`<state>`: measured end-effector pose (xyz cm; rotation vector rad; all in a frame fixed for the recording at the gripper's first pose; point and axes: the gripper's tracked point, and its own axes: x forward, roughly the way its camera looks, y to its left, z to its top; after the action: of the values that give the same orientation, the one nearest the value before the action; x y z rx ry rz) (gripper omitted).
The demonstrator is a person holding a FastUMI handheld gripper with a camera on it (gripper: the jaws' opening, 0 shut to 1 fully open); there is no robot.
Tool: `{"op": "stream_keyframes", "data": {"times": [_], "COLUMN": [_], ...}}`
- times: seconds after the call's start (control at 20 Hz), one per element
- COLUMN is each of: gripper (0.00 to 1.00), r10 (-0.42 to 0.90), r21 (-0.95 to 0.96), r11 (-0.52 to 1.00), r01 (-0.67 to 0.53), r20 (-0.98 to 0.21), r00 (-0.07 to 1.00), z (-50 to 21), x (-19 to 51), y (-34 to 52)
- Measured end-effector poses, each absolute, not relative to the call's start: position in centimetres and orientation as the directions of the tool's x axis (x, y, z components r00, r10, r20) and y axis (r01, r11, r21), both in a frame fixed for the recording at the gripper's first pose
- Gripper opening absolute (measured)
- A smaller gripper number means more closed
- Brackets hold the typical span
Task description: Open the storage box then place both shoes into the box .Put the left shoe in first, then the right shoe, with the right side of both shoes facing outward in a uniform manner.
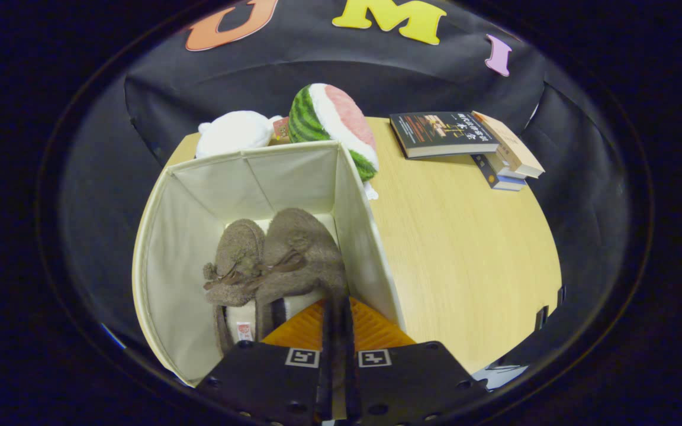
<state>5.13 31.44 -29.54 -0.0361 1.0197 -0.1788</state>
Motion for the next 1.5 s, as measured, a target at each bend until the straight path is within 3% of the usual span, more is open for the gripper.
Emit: {"op": "stream_keyframes", "data": {"times": [0.2, 0.45, 0.75, 0.85, 1.5], "gripper": [0.12, 0.45, 0.92, 0.96, 0.96], "r10": [-0.143, -0.052, 0.027, 0.03, -0.047], "r21": [-0.11, -0.033, 0.065, 0.085, 0.101], "r11": [0.99, 0.999, 0.998, 0.996, 0.992], "r01": [0.092, 0.041, 0.023, 0.032, 0.076], "r20": [-0.813, -0.764, -0.676, -0.639, -0.262], "r00": [0.565, 0.643, 0.736, 0.769, 0.964], "z": [-27.6, -24.3, -17.7, -15.1, 0.7], "x": [5.9, 5.8, 4.6, 4.0, -1.2], "y": [32.0, 32.7, 30.5, 28.2, 10.0]}}
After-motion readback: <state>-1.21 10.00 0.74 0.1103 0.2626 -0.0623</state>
